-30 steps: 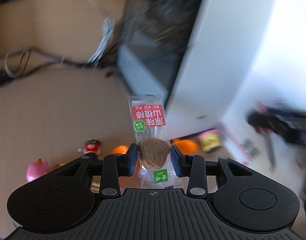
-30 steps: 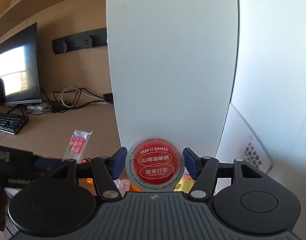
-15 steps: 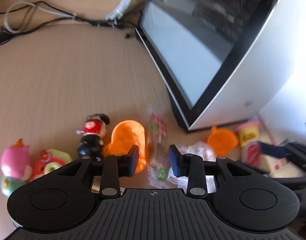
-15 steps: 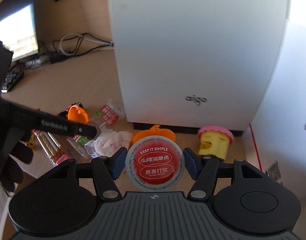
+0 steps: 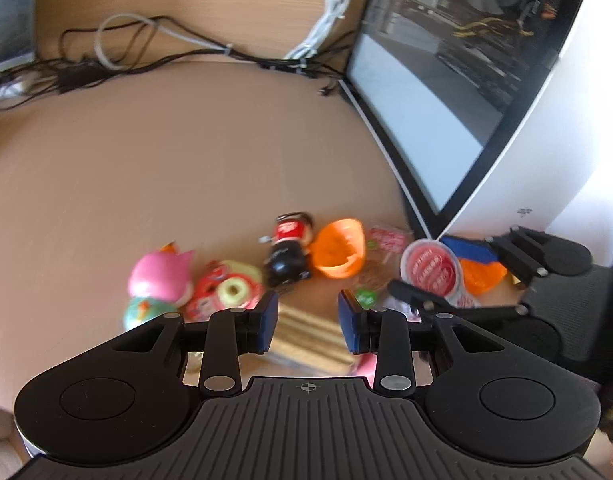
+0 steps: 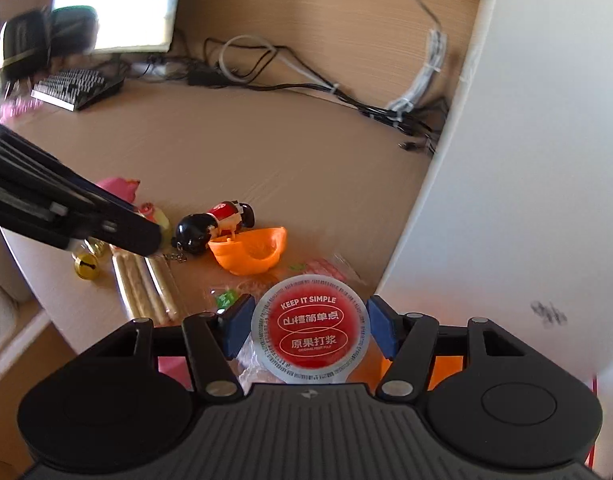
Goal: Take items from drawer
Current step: 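Lower both tools over the desk and open them to release the packet and card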
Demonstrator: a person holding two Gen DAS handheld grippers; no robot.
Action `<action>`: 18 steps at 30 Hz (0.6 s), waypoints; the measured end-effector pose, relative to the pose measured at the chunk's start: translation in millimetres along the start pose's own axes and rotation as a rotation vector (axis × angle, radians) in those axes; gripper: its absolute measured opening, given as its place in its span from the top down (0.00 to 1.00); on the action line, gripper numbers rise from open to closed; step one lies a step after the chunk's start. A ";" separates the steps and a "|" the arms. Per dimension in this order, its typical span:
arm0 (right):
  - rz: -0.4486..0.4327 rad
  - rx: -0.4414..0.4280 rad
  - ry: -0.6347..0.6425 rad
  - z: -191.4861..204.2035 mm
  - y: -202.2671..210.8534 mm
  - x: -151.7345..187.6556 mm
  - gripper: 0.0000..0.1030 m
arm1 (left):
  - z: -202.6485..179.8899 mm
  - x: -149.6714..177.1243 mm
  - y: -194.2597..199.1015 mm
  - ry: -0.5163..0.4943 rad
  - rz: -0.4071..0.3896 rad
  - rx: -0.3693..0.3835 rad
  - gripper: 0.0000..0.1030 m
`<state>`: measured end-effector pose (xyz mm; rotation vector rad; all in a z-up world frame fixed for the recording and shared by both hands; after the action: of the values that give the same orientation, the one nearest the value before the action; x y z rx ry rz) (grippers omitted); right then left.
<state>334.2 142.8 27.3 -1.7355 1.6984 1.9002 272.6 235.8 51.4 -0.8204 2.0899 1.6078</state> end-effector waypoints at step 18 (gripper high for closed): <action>-0.026 0.059 0.168 10.3 -17.4 6.6 0.34 | 37.4 49.8 6.0 0.124 0.043 0.036 0.65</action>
<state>336.3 153.0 8.8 -1.9330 1.7570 1.7186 229.0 261.9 15.0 -0.8902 2.2296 1.5728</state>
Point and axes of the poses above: each gripper's, at about its wrist camera, not at the fingertips, and y roughly against the way its jaws point, z to its left, x to its underside, the point moved 4 cm from there along -y, roughly the way its jaws point, and after that the axes turned 5 degrees about x, right-handed, at the moved point
